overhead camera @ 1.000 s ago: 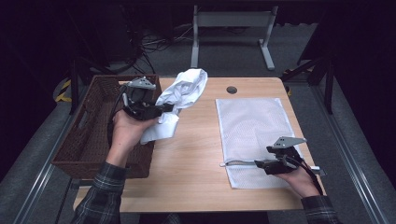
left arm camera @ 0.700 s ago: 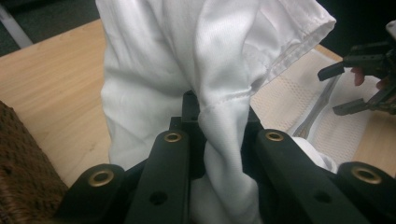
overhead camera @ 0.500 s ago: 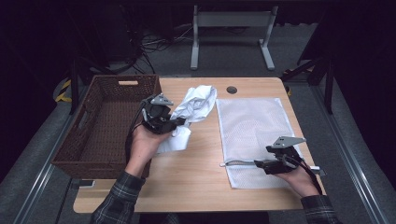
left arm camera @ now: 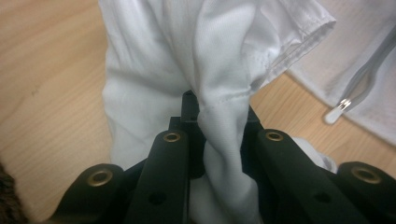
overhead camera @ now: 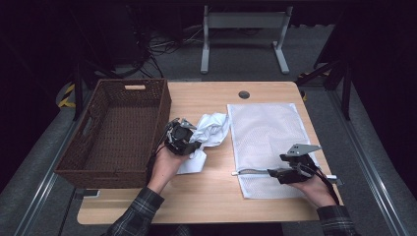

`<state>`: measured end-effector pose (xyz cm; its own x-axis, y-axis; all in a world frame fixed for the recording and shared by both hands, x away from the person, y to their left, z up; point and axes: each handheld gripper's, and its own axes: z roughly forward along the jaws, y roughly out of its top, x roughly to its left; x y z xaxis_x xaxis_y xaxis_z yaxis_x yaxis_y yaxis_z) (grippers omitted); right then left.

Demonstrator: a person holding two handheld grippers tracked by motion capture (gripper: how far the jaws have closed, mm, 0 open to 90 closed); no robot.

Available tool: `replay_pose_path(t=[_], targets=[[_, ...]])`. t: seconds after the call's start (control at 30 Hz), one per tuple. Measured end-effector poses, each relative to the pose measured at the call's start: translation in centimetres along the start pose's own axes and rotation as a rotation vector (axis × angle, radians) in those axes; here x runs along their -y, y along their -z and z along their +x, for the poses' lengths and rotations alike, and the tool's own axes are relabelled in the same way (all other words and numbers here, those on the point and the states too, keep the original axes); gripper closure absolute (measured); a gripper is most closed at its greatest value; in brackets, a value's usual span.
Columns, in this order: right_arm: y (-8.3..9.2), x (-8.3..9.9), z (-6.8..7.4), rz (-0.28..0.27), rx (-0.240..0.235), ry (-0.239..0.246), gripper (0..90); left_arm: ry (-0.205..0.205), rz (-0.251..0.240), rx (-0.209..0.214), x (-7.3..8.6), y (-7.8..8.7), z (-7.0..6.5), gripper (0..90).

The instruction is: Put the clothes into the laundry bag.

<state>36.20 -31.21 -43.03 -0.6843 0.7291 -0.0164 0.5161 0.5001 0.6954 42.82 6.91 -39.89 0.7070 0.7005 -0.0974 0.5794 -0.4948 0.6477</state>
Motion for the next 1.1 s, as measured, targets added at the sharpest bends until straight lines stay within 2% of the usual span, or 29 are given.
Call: replay_pose_path(t=[0.13, 0.33, 0.63, 0.77, 0.8, 0.83, 0.87, 1.0, 1.1], targets=[[0.0, 0.0, -0.1, -0.001, -0.001, -0.003, 23.0, -0.004, 0.044, -0.015, 0.7, -1.3, 0.1, 80.5], [0.0, 0.1, -0.1, 0.003, -0.002, -0.002, 22.9, -0.022, 0.084, 0.004, 1.3, -2.5, -0.1, 80.0], [-0.2, 0.1, 0.1, 0.012, -0.007, 0.006, 22.9, -0.022, 0.097, 0.046, 2.0, -3.8, -0.3, 75.2], [-0.2, 0.1, 0.0, 0.012, -0.010, 0.006, 22.9, -0.013, 0.092, 0.078, 2.1, -3.8, -0.3, 62.6], [-0.2, 0.1, 0.0, 0.009, -0.010, 0.006, 22.9, -0.018, 0.089, 0.084, 2.1, -3.7, -0.4, 54.9], [-0.2, 0.1, 0.0, 0.009, -0.011, 0.005, 23.0, -0.015, 0.086, 0.087, 2.0, -3.6, -0.4, 50.8], [-0.2, 0.1, 0.0, 0.009, -0.011, 0.005, 23.0, -0.018, 0.080, 0.091, 2.0, -3.4, -0.5, 50.8], [-0.2, 0.1, 0.0, 0.010, -0.016, 0.005, 22.9, -0.026, 0.054, 0.108, 1.8, -2.7, -0.6, 32.9], [-0.1, 0.0, 0.0, 0.009, -0.017, 0.006, 22.9, -0.041, 0.031, 0.120, 1.4, -1.7, -0.7, 27.7]])
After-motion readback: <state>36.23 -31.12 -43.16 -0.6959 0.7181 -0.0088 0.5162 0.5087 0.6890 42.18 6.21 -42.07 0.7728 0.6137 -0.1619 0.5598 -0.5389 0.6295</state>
